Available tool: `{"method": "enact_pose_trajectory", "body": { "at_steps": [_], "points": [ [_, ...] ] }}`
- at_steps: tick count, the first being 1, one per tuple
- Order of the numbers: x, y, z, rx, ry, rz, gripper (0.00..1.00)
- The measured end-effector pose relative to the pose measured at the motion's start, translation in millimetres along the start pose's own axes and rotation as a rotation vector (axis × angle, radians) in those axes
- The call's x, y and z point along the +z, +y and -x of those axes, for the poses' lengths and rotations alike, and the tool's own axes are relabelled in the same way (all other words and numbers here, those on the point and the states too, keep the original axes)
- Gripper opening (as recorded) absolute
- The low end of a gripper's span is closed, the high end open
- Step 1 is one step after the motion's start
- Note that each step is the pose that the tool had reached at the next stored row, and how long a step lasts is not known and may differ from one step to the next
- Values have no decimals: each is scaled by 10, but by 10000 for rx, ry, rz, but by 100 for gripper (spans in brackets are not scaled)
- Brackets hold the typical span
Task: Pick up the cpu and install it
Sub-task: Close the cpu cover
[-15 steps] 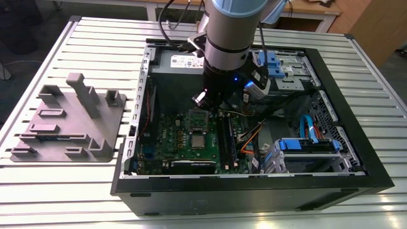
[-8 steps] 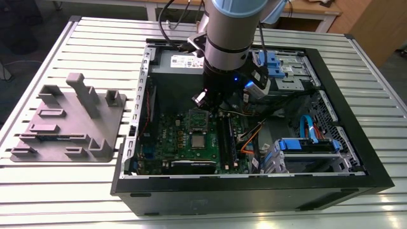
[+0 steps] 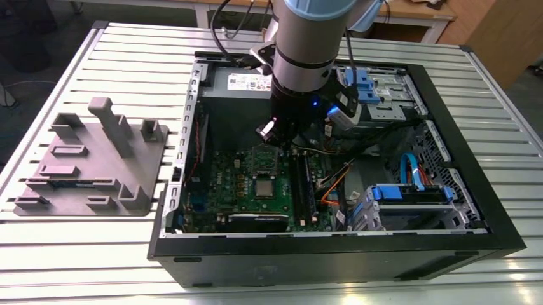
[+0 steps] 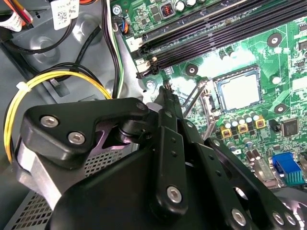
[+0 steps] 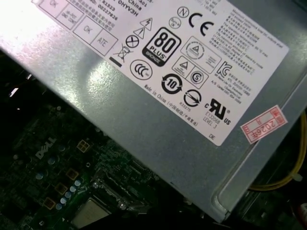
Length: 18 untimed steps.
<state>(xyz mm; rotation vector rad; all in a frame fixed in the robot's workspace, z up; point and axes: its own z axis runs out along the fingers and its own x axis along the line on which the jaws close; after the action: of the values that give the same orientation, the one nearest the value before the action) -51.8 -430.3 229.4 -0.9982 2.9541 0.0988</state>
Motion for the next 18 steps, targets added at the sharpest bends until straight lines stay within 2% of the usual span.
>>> {"method": "enact_pose_trajectory", "body": {
  "at_steps": [9, 16, 18],
  "points": [
    [-32, 1, 0, -105, 7, 3, 10],
    [-33, 1, 1, -143, 7, 6, 10],
    [-34, 1, 0, -306, 18, 12, 10]
  ]
}}
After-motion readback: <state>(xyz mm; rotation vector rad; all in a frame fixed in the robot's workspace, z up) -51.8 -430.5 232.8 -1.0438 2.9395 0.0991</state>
